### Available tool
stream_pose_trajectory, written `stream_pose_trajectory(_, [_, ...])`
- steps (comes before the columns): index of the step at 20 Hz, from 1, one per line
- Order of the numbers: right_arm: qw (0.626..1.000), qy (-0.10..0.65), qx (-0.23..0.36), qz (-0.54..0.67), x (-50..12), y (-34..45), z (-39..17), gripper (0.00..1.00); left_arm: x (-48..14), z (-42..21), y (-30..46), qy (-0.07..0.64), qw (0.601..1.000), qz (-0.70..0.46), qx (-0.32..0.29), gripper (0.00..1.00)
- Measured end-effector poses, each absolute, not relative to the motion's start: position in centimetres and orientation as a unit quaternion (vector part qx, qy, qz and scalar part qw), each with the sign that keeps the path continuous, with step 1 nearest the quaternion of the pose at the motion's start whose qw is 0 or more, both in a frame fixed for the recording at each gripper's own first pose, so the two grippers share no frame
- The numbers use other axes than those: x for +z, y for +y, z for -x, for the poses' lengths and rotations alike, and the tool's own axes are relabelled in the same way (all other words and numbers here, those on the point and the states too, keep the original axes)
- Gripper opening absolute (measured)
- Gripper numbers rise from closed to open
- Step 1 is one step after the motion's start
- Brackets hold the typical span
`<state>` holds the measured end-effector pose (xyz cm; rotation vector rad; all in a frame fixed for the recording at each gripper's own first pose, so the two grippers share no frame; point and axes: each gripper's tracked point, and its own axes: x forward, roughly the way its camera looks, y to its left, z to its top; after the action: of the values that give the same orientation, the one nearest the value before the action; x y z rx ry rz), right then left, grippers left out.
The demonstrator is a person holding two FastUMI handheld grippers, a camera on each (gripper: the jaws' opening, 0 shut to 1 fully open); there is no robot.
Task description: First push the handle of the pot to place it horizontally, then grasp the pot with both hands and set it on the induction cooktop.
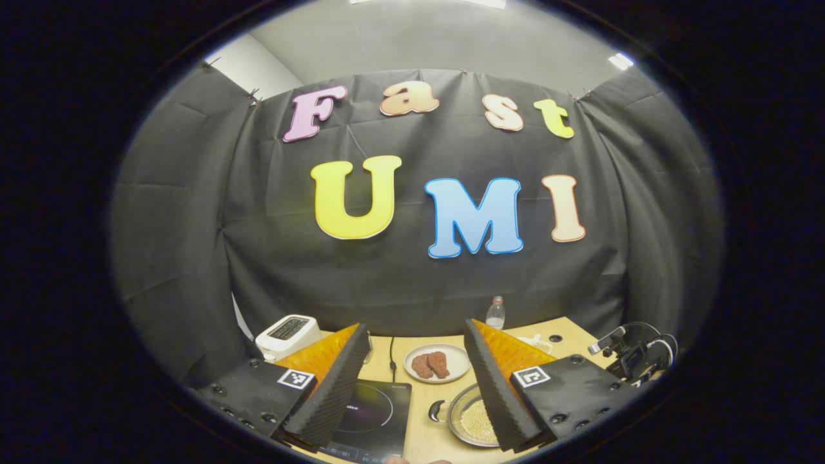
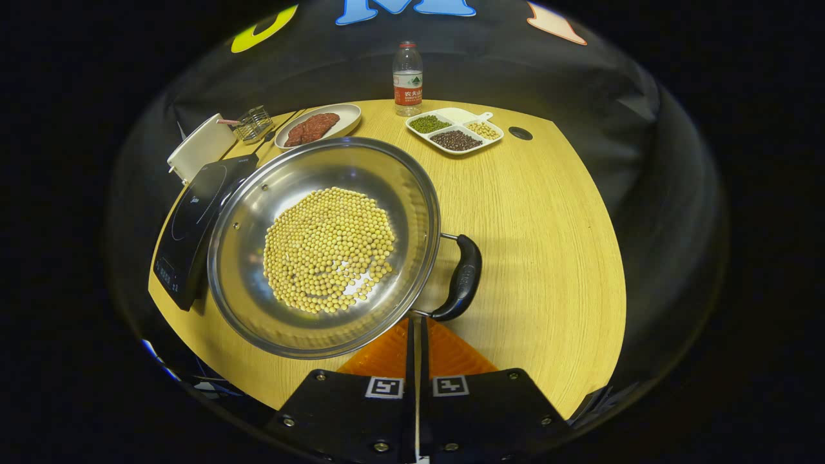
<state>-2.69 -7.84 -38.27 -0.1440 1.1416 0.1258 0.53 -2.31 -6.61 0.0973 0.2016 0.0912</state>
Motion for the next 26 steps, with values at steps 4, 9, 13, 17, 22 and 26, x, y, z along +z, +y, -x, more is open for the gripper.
stream_pose_trajectory(4, [0.838, 0.536, 0.064, 0.079, -38.3, -8.4, 1.2, 0.01, -7.2, -0.7, -2.7, 0.105, 0.992, -0.048, 0.05, 0.96])
stream_pose_trajectory(9, [0.838, 0.534, 0.074, 0.085, -38.3, -8.7, 0.1, 0.01, -7.6, -0.8, -3.0, 0.109, 0.991, -0.049, 0.06, 0.96])
stream_pose_trajectory(13, [0.838, 0.533, 0.083, 0.083, -38.2, -8.9, 0.0, 0.01, -8.3, -1.2, -3.4, 0.116, 0.99, -0.048, 0.069, 0.96])
stream_pose_trajectory(17, [0.85, 0.515, 0.089, 0.067, -36.7, -9.0, -0.1, 0.0, -10.0, -1.5, -4.2, 0.134, 0.988, -0.043, 0.071, 0.96])
stream_pose_trajectory(22, [0.882, 0.46, 0.089, 0.043, -33.4, -9.7, -0.7, 0.07, -13.3, -1.9, -5.9, 0.171, 0.984, -0.034, 0.046, 0.96])
stream_pose_trajectory(26, [0.901, 0.427, 0.079, -0.001, -31.4, -9.4, -1.1, 0.78, -17.8, -2.6, -7.1, 0.22, 0.975, -0.015, 0.005, 0.98])
